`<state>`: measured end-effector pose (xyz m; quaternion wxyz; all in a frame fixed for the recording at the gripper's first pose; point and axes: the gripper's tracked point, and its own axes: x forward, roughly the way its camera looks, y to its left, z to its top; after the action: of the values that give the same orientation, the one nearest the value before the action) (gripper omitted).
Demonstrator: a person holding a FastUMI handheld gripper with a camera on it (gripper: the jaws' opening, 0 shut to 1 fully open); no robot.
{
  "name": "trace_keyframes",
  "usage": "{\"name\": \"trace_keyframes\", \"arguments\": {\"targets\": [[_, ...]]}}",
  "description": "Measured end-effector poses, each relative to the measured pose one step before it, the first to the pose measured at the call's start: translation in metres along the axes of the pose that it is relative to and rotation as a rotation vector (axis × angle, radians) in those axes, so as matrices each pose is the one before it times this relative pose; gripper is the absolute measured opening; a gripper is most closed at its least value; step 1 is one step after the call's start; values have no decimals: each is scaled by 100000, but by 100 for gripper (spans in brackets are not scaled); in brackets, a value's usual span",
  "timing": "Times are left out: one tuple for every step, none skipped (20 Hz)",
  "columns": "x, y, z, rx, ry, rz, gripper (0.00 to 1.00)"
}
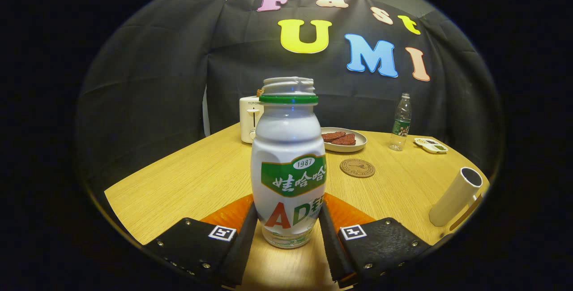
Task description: Take the bottle from table, then pour the juice into the cup, finally place the bottle on the coaster
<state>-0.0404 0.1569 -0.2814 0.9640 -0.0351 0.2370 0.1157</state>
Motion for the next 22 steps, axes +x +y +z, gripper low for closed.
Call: {"name": "trace_keyframes", "arguments": {"targets": [[-82,-276,169,718,489,-434,70],[-120,-469,153,1586,189,-559,68],[-78,-417,240,2475,231,-790,68],[-91,-591,47,2588,111,-998,68],[22,-425,294,2241,-30,-454,68],[-112,-489,122,1755,541,-797,68],[-57,-535,193,1219,477,-735,68],[-212,-574,329,1131,199,-741,68],[-122,-366,378,1734,-75,-81,68],[6,-519,268,2334,-530,-286,68],[7,-362,407,2558,-514,222,68],[-65,-296,243,2558,111,114,68],[-18,-336,183,2241,165,287,68],[-130,-365,112,1849,178,-196,68],[-190,-343,155,1702,316,-76,68],[-172,-445,45,2322,351,-373,68],[-163,-451,105,2670,63,-66,68],[-146,-228,23,2980,109,105,68],[-125,-314,92,2809,225,260,68],[-109,-266,17,2330,150,238,68],[-69,-212,128,1905,106,45,68],[-114,-316,162,1567,152,177,68]]}}
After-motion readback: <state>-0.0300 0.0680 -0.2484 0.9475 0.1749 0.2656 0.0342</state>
